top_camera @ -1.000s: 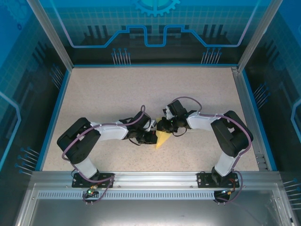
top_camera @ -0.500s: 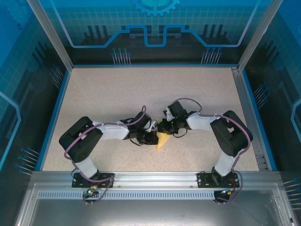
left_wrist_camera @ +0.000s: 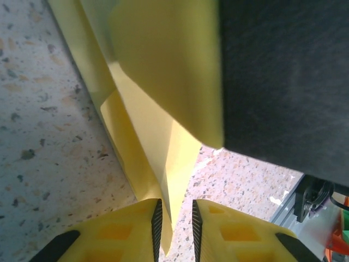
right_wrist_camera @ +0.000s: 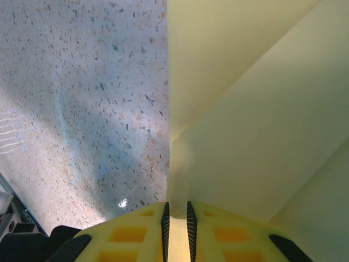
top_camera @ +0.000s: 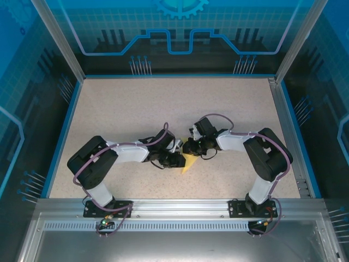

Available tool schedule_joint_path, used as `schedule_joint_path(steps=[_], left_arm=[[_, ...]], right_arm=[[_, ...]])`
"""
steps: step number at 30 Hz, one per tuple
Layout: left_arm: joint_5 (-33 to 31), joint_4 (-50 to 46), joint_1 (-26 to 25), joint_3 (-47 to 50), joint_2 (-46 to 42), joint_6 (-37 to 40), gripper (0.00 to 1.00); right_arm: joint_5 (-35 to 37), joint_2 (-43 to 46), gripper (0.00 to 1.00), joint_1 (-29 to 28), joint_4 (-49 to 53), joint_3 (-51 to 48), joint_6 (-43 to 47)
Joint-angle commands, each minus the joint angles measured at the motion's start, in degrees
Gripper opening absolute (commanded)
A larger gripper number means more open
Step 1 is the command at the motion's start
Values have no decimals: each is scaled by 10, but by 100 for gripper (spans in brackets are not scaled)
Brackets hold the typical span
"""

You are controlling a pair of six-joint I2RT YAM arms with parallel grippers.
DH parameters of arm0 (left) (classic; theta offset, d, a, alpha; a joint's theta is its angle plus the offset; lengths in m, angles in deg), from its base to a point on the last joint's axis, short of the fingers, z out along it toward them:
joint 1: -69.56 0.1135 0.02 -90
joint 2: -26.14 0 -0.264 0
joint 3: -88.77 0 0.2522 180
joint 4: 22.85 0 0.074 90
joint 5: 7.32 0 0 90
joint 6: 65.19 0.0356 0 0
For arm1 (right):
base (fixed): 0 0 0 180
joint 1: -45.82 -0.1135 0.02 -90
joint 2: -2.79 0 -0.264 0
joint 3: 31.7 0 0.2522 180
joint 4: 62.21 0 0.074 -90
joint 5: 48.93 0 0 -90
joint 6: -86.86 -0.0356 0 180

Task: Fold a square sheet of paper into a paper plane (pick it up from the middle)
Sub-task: Fourth fold the wing at the center of the table.

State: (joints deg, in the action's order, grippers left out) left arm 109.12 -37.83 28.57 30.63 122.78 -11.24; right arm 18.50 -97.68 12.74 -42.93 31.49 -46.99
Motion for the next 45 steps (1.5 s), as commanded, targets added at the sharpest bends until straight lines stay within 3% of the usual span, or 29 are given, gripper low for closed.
schedule_joint_path(steps=[1, 21, 33, 45], left_arm=[[0, -15, 2, -4, -17, -9, 25], [-7, -22, -5, 2, 23, -25, 9], [-1, 20, -6, 14, -15, -62, 28], [-24, 30, -6, 17, -30, -75, 37]], right_arm=[[-7, 12, 19, -2, 10, -15, 8], [-12, 8, 21, -2, 3, -19, 5], [-13, 9, 21, -3, 2, -18, 5], [-10, 26, 22, -2, 3, -19, 3]])
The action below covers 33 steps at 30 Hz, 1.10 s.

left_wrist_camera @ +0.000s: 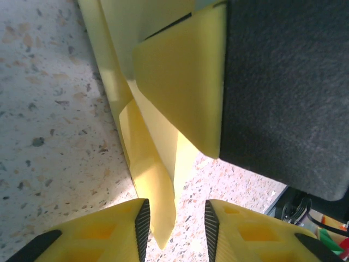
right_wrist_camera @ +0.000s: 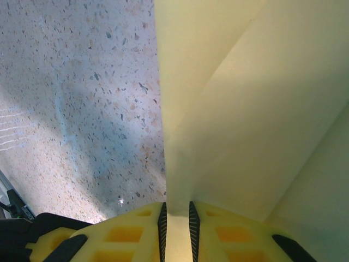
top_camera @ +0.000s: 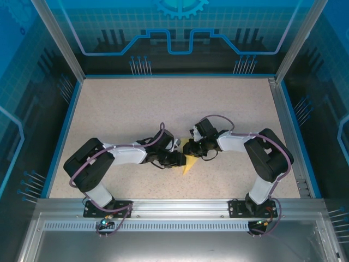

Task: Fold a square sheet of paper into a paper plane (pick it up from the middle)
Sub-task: Fourth fold the wing at the center of the table.

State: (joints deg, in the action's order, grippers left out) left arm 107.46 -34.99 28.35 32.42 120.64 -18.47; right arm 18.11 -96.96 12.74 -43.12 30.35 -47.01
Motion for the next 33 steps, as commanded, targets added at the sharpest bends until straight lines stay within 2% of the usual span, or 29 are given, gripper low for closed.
schedule_joint_path(steps=[1, 6, 11, 18, 22, 33], left_arm=[[-2, 1, -5, -6, -2, -1, 37], [-9, -9, -23, -28, 20, 3, 34], [-22, -10, -28, -28, 39, -8, 25], [-44, -26, -27, -26, 40, -9, 19], [-43, -25, -27, -25, 41, -10, 11], [-31, -20, -27, -8, 50, -25, 6]], right_arm=[[-6, 21, 22, -2, 6, -7, 4], [-7, 19, 23, -2, 9, -4, 5], [-9, 15, 23, -2, 5, -7, 5], [-9, 13, 23, -2, 5, -8, 5], [-10, 10, 23, -2, 5, -7, 6], [-16, -20, 23, -2, -4, -4, 7]])
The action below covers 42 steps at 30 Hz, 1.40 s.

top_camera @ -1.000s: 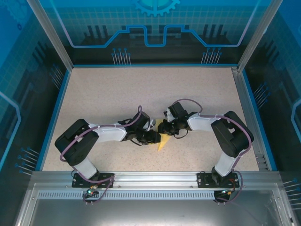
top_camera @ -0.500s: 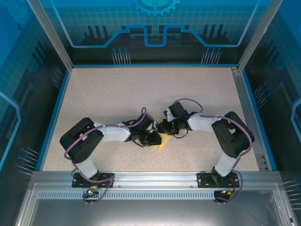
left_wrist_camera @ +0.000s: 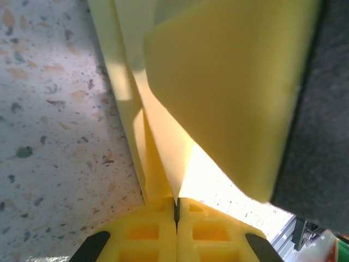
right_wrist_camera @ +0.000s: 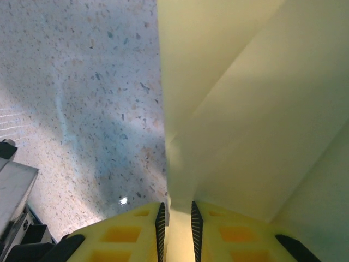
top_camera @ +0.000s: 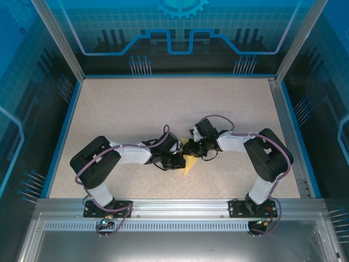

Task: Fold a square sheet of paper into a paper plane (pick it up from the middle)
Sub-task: Fourth fold the wing at the center of the table.

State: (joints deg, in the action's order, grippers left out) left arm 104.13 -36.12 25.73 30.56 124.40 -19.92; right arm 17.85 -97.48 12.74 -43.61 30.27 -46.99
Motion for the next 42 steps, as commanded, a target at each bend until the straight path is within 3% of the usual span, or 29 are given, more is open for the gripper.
schedule_joint_path(steps=[1, 31, 42], left_arm=[[1, -12, -1, 11, 14, -12, 5], [20, -22, -10, 25, -29, -9, 16], [26, -8, -17, 43, -30, -13, 4]], right_arm=[[-13, -18, 23, -2, -1, -4, 7], [2, -36, 21, -4, 17, 1, 16], [5, -40, 21, -5, 14, -3, 15]])
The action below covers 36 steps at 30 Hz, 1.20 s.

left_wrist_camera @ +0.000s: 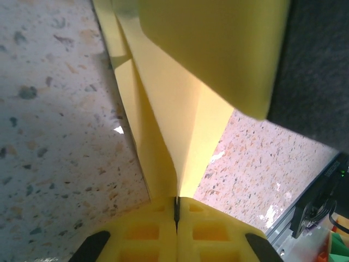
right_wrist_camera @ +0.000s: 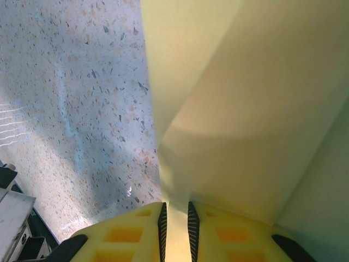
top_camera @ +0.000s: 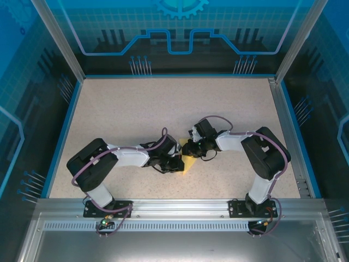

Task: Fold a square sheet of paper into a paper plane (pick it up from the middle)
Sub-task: Fourth fold the wing at the center of the table.

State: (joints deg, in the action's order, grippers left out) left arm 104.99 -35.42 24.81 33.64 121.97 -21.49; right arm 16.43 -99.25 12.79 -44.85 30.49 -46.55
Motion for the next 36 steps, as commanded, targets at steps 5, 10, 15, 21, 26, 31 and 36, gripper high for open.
schedule_joint_path(steps=[5, 10, 15, 21, 26, 31, 36], left_arm=[[25, -15, -10, 16, 6, -2, 4], [28, -33, -10, 18, 14, -7, 5], [27, -42, -10, 27, 0, -11, 10], [19, -57, -11, 18, -57, -8, 21], [-43, -88, -10, 21, -125, -26, 27], [-120, -98, -7, 33, -181, -74, 20], [-113, -54, -7, 28, -176, -80, 17]], right_arm=[[23, -30, 21, -7, 30, -6, 11], [27, -40, 21, -9, 33, -1, 13], [39, -47, 21, -10, 42, 3, 13], [43, -47, 20, -12, 46, 5, 15], [41, -47, 20, -12, 45, 3, 15], [41, -43, 20, -13, 41, 0, 14], [37, -42, 20, -14, 40, 0, 14]])
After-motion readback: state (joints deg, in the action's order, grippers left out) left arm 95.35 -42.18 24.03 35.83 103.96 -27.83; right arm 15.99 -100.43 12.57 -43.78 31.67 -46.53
